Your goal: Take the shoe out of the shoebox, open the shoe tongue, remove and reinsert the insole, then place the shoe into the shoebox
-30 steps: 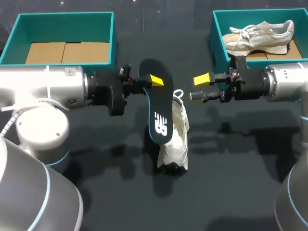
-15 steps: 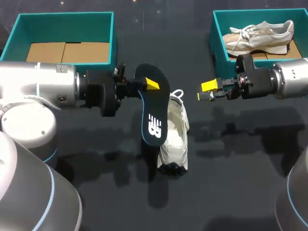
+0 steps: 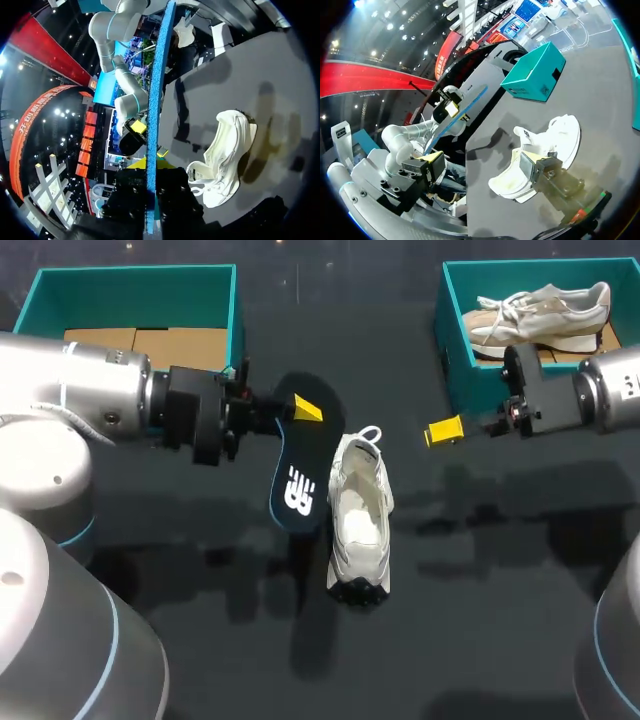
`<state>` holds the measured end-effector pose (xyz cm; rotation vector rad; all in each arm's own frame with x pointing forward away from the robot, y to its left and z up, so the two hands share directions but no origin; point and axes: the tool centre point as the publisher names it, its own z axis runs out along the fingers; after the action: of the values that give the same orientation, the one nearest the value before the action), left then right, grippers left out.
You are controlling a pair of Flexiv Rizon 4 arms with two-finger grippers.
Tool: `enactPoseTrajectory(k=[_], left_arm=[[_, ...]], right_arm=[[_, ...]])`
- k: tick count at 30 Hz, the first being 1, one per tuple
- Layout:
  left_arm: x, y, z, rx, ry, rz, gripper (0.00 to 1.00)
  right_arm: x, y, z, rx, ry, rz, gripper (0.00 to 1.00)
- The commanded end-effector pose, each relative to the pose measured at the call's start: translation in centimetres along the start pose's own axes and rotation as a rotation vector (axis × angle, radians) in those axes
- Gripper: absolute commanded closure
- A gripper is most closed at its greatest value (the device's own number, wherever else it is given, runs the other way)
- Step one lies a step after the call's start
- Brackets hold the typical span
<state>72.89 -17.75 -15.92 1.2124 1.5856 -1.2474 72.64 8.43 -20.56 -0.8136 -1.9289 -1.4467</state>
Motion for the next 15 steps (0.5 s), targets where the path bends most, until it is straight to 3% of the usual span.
enactPoseTrajectory(k=[1, 3, 5, 15], left_arm=[[0.4, -2.1, 0.9, -0.016, 0.0, -0.095, 1.0], [0.6, -3.4, 0.9, 0.023, -0.003, -0.163, 1.0], [0.8, -4.5, 0.6, 0.014, 0.013, -0.146, 1.0], [0.8, -4.5, 0.6, 0.014, 0.013, -0.146, 1.0]], right_arm=[[0.6, -1.3, -2.3, 0.144, -0.05, -0.161, 0.0], [0.5, -2.3, -2.8, 0.206, -0.091, -0.235, 0.0], [-0.3, -3.1, -3.0, 0.298, -0.14, -0.212, 0.0], [-0.3, -3.1, -3.0, 0.298, -0.14, -0.212, 0.0]])
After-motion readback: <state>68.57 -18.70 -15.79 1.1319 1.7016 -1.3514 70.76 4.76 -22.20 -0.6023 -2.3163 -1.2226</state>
